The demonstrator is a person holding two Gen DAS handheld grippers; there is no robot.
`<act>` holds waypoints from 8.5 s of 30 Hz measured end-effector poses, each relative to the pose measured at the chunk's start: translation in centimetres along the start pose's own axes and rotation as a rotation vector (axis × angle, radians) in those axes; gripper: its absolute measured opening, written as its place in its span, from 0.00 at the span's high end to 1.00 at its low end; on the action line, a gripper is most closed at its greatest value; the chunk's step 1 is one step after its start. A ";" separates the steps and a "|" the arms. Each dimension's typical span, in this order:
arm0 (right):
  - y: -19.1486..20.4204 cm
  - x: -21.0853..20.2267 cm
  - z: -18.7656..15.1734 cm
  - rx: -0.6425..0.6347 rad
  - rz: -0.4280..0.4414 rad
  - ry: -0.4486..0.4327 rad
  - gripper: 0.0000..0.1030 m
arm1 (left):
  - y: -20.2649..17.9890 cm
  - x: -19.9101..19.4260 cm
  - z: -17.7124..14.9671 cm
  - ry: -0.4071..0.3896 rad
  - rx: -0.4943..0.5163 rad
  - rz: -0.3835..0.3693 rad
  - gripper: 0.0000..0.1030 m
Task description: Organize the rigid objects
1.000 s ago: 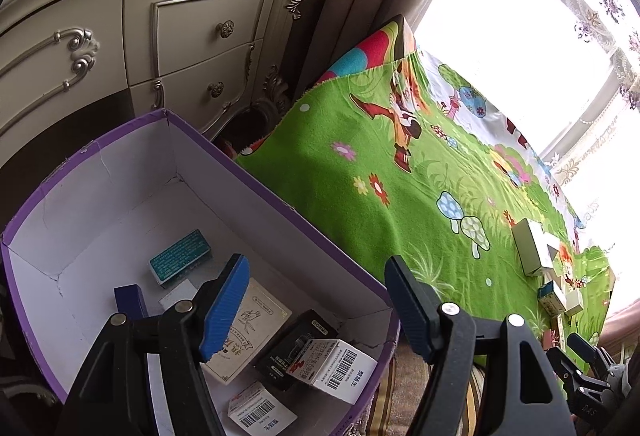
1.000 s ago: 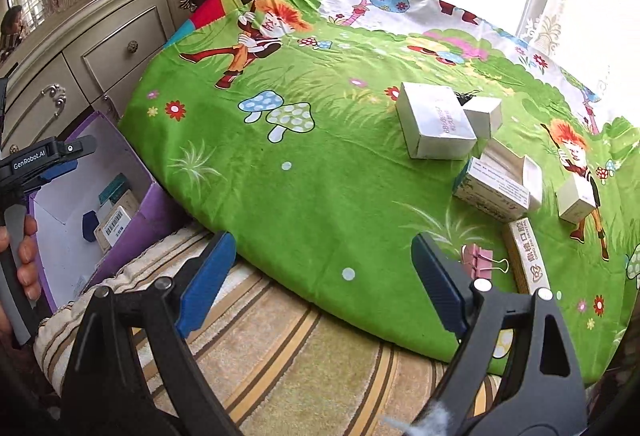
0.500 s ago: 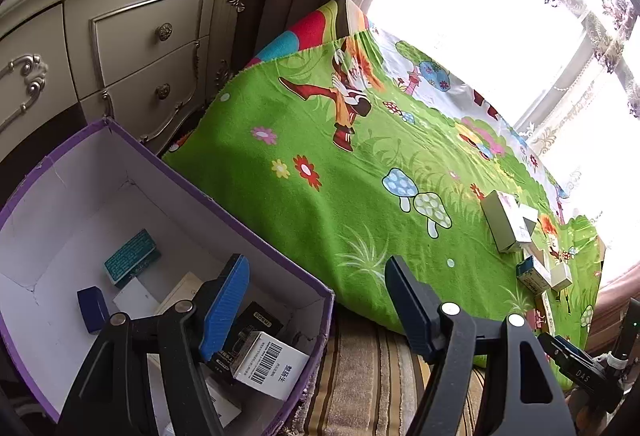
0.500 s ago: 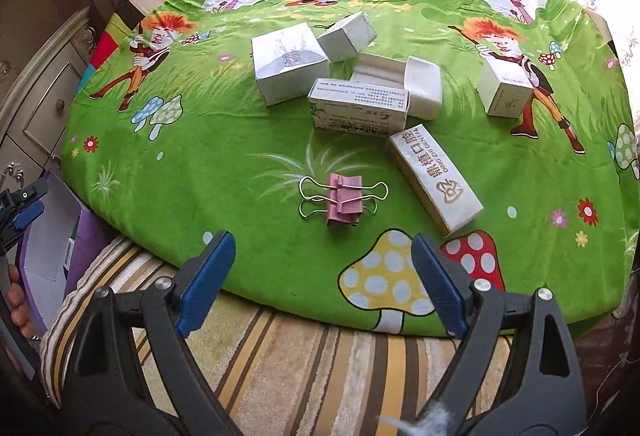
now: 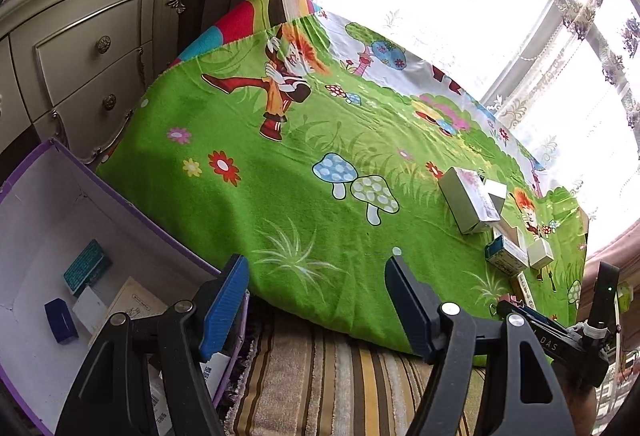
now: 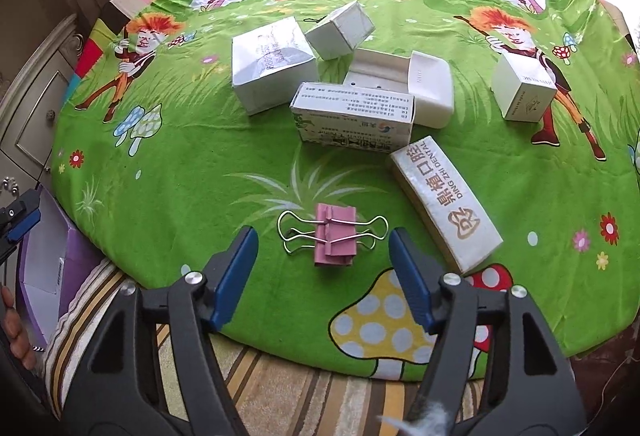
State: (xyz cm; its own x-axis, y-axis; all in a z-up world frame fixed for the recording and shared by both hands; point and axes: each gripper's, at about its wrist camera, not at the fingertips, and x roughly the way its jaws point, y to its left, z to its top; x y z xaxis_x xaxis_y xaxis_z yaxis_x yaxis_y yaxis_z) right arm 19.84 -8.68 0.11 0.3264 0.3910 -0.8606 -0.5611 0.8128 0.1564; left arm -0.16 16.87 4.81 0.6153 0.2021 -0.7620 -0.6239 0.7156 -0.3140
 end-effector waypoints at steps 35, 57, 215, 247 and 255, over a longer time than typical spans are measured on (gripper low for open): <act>-9.2 -7.5 -1.5 0.178 0.046 -0.190 0.76 | -21.0 7.3 -4.5 0.238 0.309 -0.265 0.31; -16.6 -11.0 -4.2 0.287 -0.085 -0.260 0.76 | -32.5 12.9 -9.9 0.284 0.523 -0.069 0.34; -0.5 2.2 5.5 0.071 -0.109 -0.217 0.24 | -16.6 9.2 5.6 0.075 0.062 -0.116 0.07; -4.6 -1.2 4.0 0.259 -0.007 -0.325 0.24 | -29.6 21.6 9.5 0.499 0.554 -0.251 0.21; -4.6 -1.0 4.0 0.259 -0.003 -0.321 0.24 | -30.6 23.3 8.5 0.544 0.601 -0.193 0.31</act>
State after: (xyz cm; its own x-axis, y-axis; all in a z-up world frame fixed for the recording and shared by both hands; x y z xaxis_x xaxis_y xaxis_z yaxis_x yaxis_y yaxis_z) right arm 25.12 -11.08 2.14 0.5711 0.4701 -0.6730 -0.3631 0.8799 0.3065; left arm 37.38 5.38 1.42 0.2703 -0.2011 -0.9416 -0.0729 0.9709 -0.2283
